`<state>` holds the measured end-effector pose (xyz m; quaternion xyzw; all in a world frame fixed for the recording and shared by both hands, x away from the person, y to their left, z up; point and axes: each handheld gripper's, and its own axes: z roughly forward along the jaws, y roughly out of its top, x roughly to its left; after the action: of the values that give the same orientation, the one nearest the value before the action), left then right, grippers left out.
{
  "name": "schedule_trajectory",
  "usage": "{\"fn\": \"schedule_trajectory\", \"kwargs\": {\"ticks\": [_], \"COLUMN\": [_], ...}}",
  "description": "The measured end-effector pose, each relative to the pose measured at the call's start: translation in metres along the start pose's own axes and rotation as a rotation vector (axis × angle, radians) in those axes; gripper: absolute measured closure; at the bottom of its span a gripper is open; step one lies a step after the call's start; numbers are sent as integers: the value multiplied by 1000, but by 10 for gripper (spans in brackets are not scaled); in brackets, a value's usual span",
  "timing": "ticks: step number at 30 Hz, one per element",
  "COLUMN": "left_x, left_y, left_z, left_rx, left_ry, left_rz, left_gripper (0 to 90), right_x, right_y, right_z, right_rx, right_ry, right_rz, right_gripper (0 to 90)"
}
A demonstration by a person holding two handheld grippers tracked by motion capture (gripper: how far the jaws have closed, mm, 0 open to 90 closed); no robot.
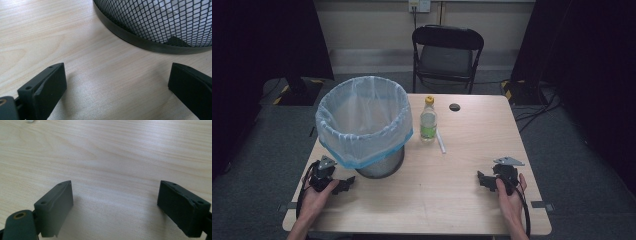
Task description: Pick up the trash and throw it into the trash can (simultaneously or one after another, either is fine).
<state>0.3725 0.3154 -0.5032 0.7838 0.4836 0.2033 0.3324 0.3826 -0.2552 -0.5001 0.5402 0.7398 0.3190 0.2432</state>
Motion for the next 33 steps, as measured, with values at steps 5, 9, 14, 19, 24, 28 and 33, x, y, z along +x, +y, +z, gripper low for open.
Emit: {"fn": "schedule_trajectory", "kwargs": {"ticks": [5, 9, 14, 19, 24, 28, 33], "left_x": [0, 0, 0, 0, 0, 0, 0], "left_y": [0, 0, 1, 1, 1, 0, 0], "left_z": [0, 0, 0, 0, 0, 1, 1], "left_rx": [3, 3, 4, 5, 5, -1, 0], "left_ry": [5, 1, 1, 1, 1, -9, -11], "left_rz": [4, 1, 6, 6, 6, -7, -6], "left_gripper": [8, 7, 3, 3, 3, 2, 1], "right_x": [0, 0, 1, 2, 1, 1, 5], "right_y": [0, 0, 0, 1, 2, 6, 15], "right_z": [0, 0, 0, -1, -4, -7, -11], "right_rx": [0, 1, 1, 8, 7, 7, 1], "right_ry": [-1, 0, -11, -12, 18, 17, 60], "right_rz": [1, 0, 10, 10, 9, 8, 7], "right_gripper": [121, 121, 121, 145, 151, 152, 143]}}
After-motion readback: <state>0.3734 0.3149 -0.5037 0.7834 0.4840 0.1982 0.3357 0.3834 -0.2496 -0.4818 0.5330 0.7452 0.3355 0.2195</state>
